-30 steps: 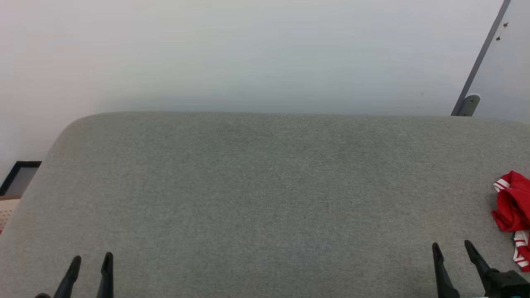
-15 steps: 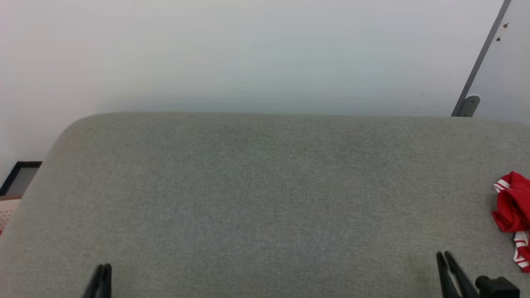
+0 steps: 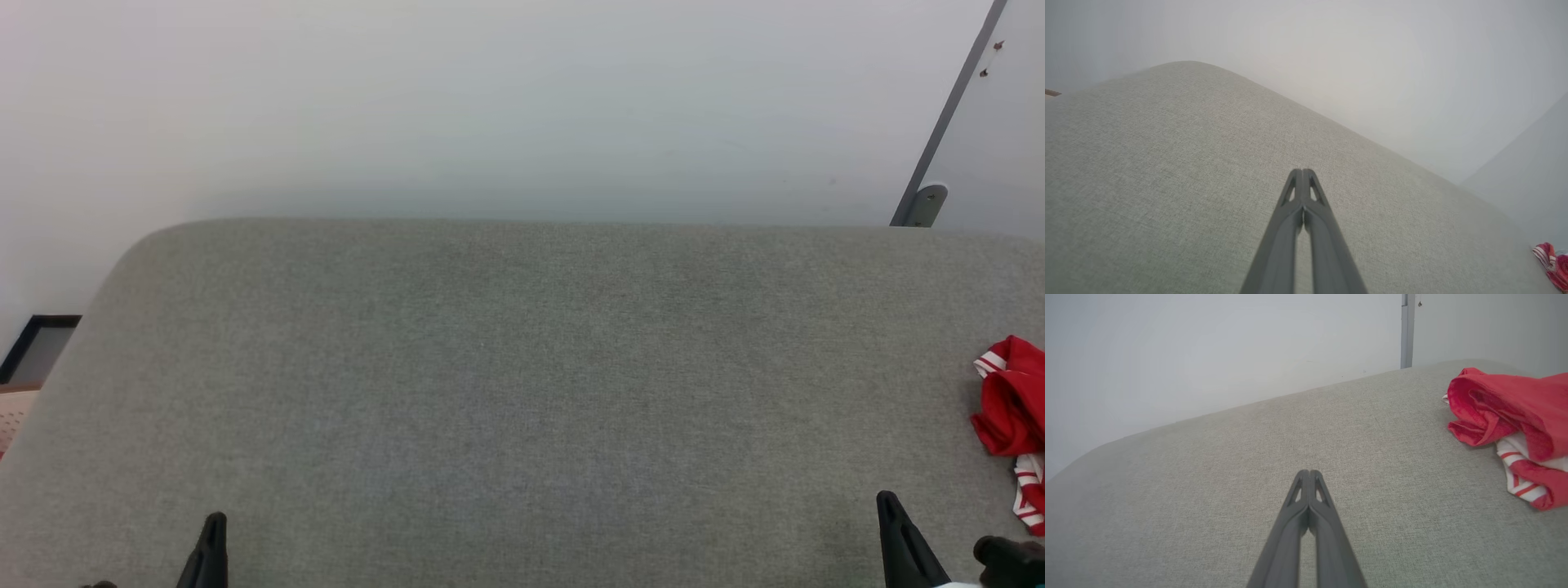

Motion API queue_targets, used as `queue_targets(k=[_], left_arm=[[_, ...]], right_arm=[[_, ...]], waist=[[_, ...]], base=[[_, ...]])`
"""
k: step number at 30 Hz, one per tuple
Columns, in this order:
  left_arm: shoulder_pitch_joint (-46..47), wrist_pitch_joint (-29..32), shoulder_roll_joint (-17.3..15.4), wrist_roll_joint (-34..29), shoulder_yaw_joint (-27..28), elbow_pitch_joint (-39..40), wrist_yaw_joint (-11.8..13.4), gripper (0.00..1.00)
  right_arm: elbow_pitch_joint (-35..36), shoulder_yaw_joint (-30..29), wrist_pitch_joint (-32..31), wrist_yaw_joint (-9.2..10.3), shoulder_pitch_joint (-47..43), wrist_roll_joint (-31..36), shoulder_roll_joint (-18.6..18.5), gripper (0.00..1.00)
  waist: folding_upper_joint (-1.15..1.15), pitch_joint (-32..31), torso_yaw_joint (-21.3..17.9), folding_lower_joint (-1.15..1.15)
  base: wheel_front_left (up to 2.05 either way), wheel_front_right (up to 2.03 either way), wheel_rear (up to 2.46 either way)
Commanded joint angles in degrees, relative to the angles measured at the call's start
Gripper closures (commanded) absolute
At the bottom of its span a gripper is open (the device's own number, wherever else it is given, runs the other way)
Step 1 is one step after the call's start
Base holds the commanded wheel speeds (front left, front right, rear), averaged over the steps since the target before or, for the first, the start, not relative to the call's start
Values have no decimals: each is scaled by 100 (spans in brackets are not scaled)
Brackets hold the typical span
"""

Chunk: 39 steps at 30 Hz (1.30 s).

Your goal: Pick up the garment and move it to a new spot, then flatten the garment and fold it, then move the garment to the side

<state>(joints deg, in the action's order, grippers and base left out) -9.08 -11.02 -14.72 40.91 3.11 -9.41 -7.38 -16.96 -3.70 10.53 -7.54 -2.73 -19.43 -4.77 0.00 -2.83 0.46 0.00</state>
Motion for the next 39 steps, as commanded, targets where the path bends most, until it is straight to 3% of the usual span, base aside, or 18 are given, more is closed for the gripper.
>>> queue_targets(k=[1,39], left_arm=[[161,39,-33,170,57,58,-2,100],[830,845,534,2505,200,-179,-9,100]], right_arm=[[110,-41,-33,1,168,-238,-3,100],[218,-151,-813,4,531,-3548,87,100]], waist=[[0,3,0,0],[0,106,-16,0]], base=[[0,0,0],[0,0,0]])
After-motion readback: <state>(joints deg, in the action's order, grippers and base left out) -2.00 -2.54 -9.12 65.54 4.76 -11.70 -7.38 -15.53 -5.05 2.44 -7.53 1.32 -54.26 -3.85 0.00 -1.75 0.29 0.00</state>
